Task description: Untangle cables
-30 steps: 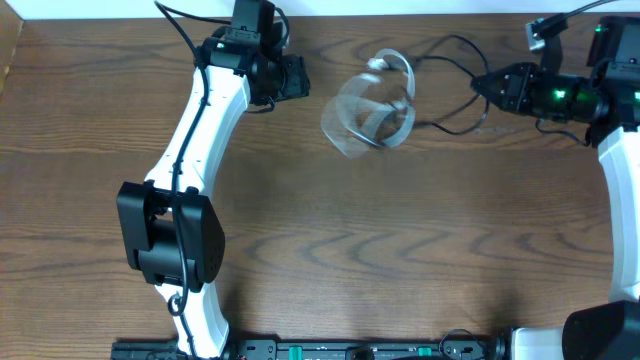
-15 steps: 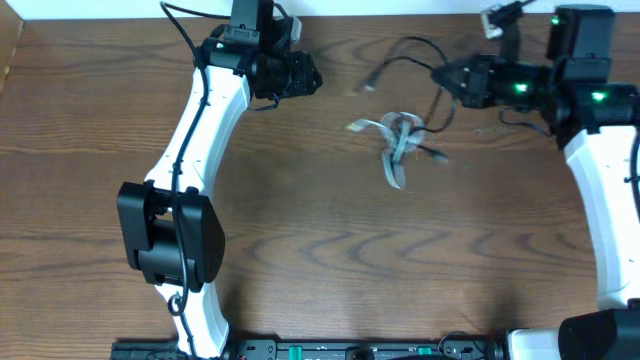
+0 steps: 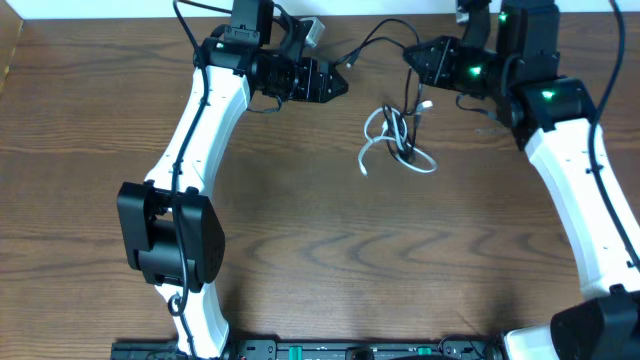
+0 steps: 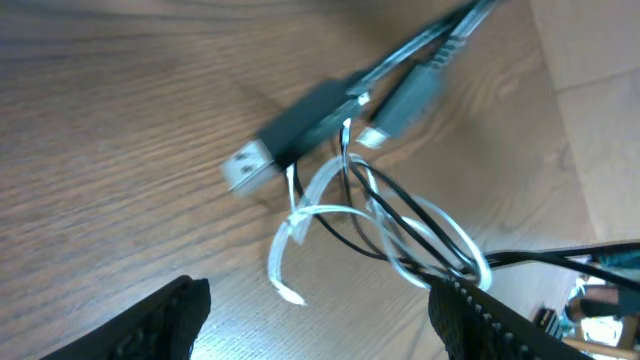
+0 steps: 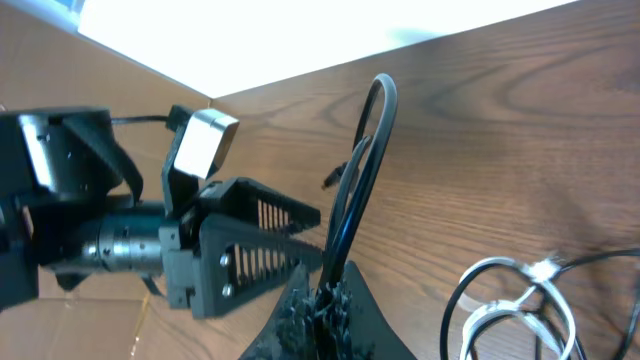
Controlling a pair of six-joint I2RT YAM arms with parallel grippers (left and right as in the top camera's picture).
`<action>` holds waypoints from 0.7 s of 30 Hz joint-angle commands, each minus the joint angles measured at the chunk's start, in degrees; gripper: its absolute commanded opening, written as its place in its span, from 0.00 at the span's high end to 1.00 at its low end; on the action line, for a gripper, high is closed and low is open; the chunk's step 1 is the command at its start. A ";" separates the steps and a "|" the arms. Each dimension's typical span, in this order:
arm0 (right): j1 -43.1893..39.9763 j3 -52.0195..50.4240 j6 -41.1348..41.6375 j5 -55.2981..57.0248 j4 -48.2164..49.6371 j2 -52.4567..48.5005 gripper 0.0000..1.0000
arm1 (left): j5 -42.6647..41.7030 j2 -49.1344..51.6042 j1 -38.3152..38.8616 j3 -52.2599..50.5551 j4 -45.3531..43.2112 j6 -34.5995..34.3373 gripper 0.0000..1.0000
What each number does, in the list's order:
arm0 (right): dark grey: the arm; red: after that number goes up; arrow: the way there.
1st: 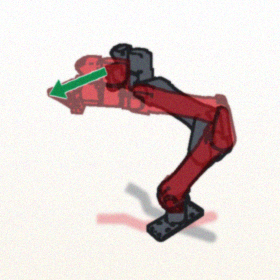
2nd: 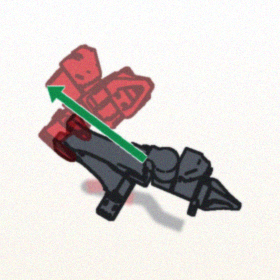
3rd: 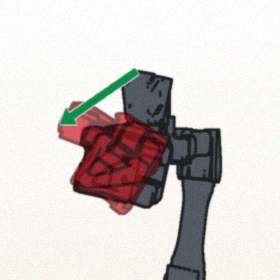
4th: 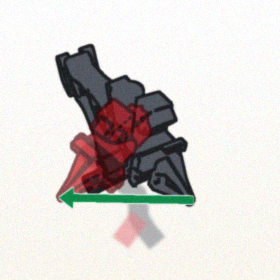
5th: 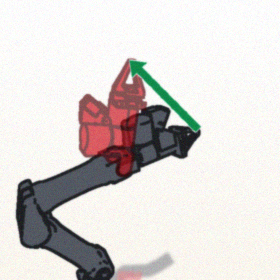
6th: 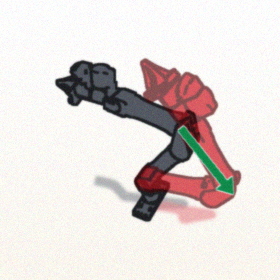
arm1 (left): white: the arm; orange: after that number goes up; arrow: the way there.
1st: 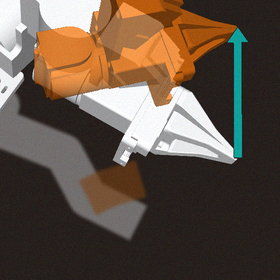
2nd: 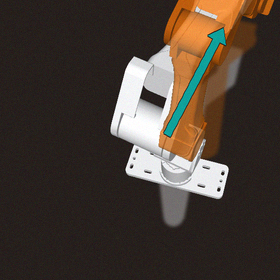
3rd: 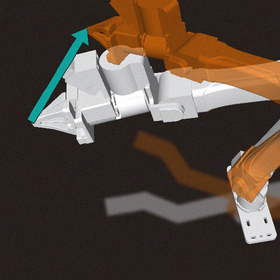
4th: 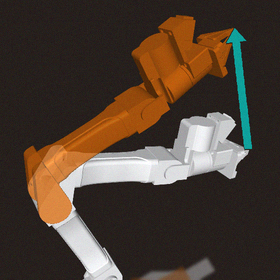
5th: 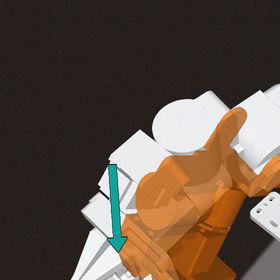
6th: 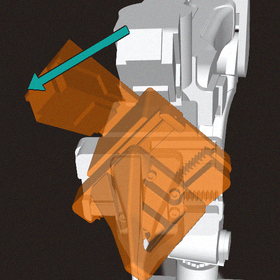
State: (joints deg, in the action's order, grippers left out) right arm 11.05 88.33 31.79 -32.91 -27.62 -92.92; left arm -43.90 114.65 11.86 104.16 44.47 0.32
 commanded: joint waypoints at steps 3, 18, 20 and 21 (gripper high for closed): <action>0.02 0.17 4.15 -2.14 3.41 -0.04 0.99 | -8.00 -0.44 1.18 -0.02 1.79 9.79 0.18; -0.52 0.17 7.10 -7.37 7.48 -0.02 0.99 | -2.08 0.94 6.01 -0.02 -4.04 -19.54 0.12; -0.57 0.17 6.93 -7.37 7.48 -0.02 0.99 | -2.10 1.49 6.29 -0.02 -4.28 -22.32 0.12; -0.57 0.17 6.93 -7.37 7.48 -0.02 0.99 | -2.08 1.77 6.34 -0.02 -4.33 -23.87 0.13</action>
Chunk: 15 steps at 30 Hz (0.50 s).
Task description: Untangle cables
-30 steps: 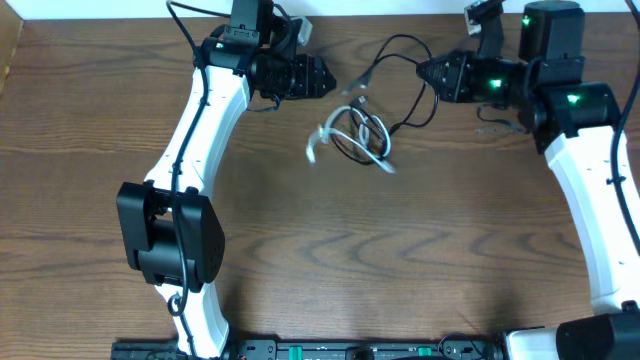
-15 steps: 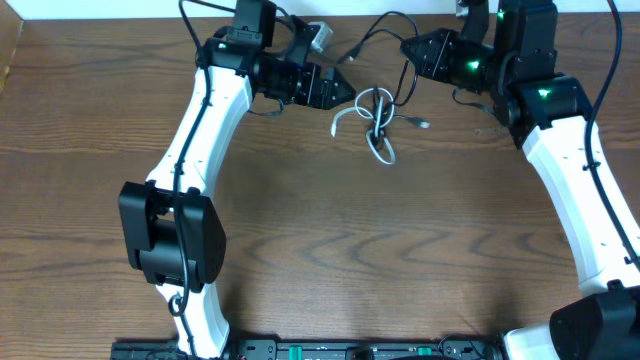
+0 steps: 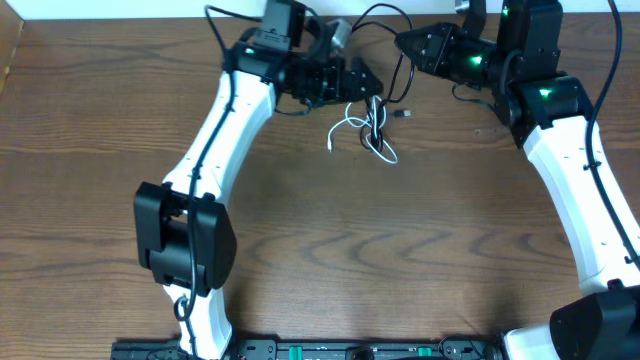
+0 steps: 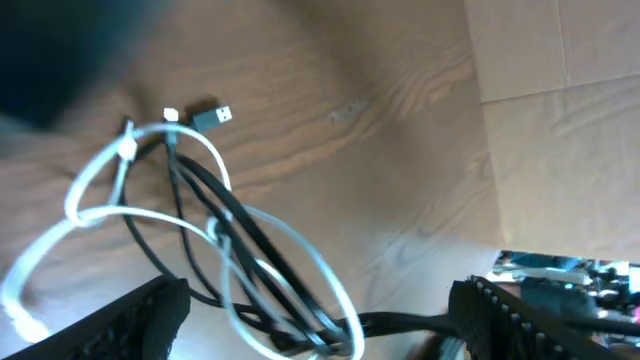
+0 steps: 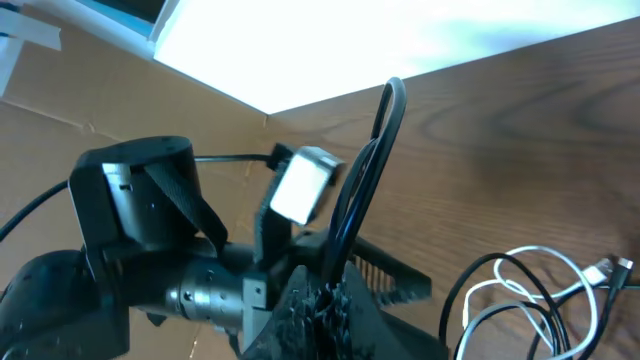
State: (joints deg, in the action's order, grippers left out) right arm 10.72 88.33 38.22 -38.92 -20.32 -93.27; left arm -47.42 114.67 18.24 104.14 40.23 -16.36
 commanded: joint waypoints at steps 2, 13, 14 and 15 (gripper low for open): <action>-0.24 0.17 0.50 -1.33 0.17 0.33 0.99 | 1.40 2.32 0.04 0.00 -0.07 -8.85 0.13; -0.31 0.17 -1.11 -0.94 -1.40 0.33 0.99 | -1.05 8.07 1.05 0.02 -2.08 -9.88 0.71; -0.48 0.17 -1.53 -0.63 -2.12 0.33 0.99 | -1.64 7.67 0.50 0.04 -3.30 -9.90 0.81; -0.66 0.17 -1.97 -0.44 -2.84 0.33 0.99 | -1.92 7.37 0.04 0.11 -3.56 -9.92 0.92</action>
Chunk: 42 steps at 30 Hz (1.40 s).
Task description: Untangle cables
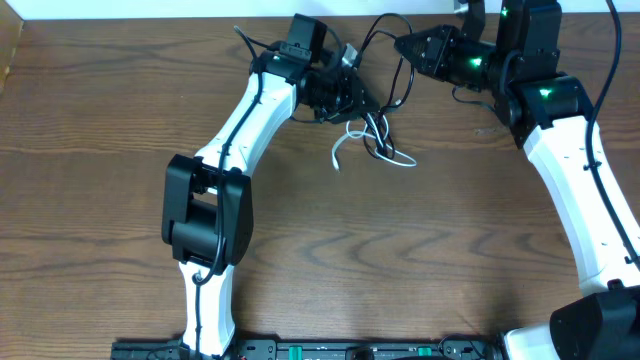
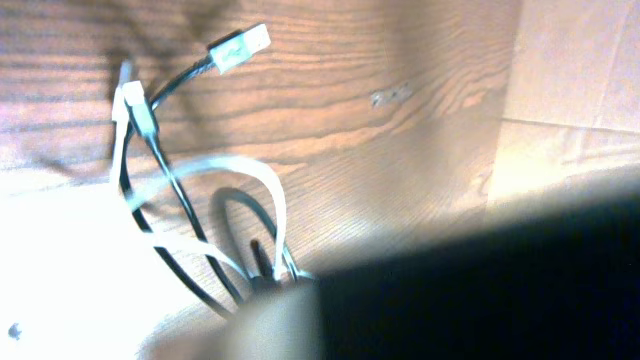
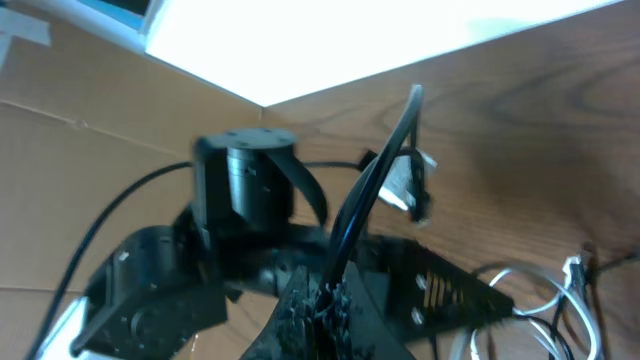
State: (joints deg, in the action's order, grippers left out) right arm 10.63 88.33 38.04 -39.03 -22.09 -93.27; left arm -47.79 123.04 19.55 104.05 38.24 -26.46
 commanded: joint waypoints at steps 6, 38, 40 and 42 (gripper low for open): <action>-3.89 0.17 -6.25 6.10 -8.57 0.33 0.99 | -2.97 -4.15 -4.87 0.59 0.81 0.22 0.93; 10.60 0.00 -29.99 15.06 -13.25 -11.04 0.38 | 0.42 -6.38 -6.32 0.59 2.16 -45.90 0.93; 11.61 0.00 -30.01 15.06 -13.05 -12.59 0.44 | 0.42 -6.38 -6.38 0.59 2.19 -45.88 0.93; 12.11 0.00 -30.71 14.97 -13.33 -13.55 0.45 | 0.42 -6.38 -6.67 0.59 2.19 -45.86 0.92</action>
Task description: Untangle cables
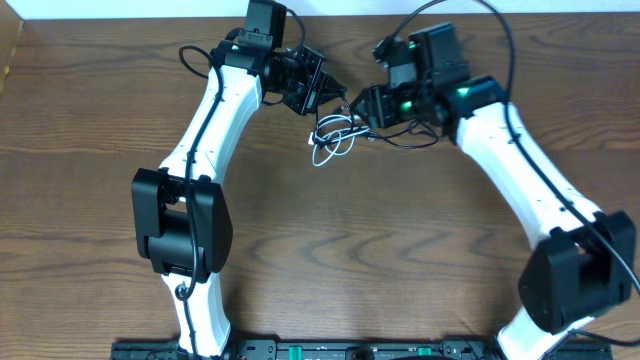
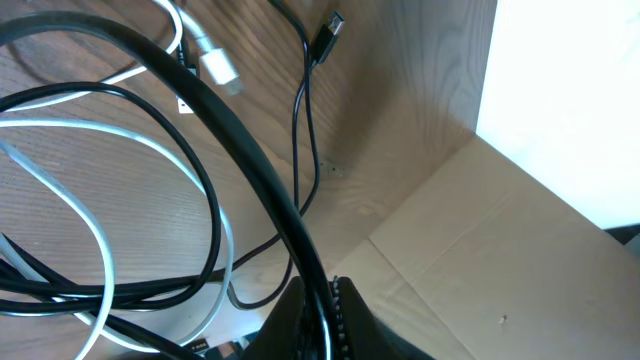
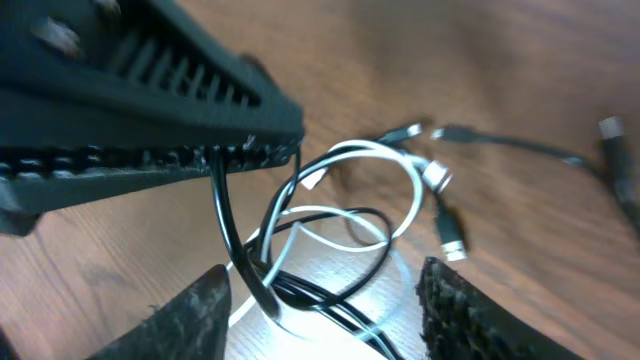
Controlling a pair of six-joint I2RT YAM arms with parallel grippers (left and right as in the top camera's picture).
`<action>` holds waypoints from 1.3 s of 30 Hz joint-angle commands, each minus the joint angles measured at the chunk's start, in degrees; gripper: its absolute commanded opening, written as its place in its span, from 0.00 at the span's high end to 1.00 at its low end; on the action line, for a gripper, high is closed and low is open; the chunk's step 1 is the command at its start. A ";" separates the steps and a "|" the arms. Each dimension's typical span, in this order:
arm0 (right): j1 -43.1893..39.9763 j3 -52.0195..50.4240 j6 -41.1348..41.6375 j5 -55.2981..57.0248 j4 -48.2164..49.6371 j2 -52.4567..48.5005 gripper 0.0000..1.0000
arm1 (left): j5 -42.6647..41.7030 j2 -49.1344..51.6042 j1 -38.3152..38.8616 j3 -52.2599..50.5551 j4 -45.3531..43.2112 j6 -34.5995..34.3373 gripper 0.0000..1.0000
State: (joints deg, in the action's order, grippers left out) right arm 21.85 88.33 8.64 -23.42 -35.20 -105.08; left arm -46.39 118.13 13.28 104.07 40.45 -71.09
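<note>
A knot of thin white and black cables (image 1: 333, 136) lies on the wooden table near its far edge. My left gripper (image 1: 338, 97) sits just above-left of it, shut on a thick black cable (image 2: 250, 150) that runs out from between its fingers (image 2: 322, 292). My right gripper (image 1: 362, 108) is close on the right, open (image 3: 325, 278), its fingers spread either side of the knot. In the right wrist view a white loop (image 3: 400, 165) and black strands lie between the fingers, and the left finger (image 3: 150, 110) pinches the black cable above them.
A cardboard wall (image 2: 480, 250) stands behind the table's far edge. Loose plug ends lie around the knot: a black plug (image 2: 330, 22), a white connector (image 2: 215, 65), a separate dark lead (image 3: 520, 145). Bare wood spreads toward the front (image 1: 330, 260).
The right gripper let go of the black cable, and now stands open low over the knot. The left gripper is now shut on the black cable. The knot lies slightly further left.
First the right gripper held a black cable up at the back while the left stood open to the left of the knot. The left then came closer, reaching the held cable. Now the left holds the black cable and the right is open over the knot.
</note>
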 commanded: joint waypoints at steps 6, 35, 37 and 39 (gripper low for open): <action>0.96 0.00 -16.87 -4.81 -3.41 -1.86 0.43 | -0.98 -1.46 -2.40 0.57 0.00 -1.18 0.93; -2.08 0.07 -17.09 -4.87 1.29 -2.54 0.99 | 4.68 -1.46 -5.25 0.57 0.00 9.01 0.93; -6.64 0.07 -13.40 -5.64 0.96 0.81 0.99 | 4.63 -1.46 -6.93 0.57 0.74 16.83 0.93; -11.10 0.07 -10.16 -5.81 0.39 3.48 0.99 | 4.66 -1.46 -8.13 0.57 2.21 21.07 0.93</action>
State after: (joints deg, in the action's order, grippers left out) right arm 16.36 88.31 -8.75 -28.53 -34.52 -107.87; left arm -43.11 118.13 7.42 104.07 41.08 -61.01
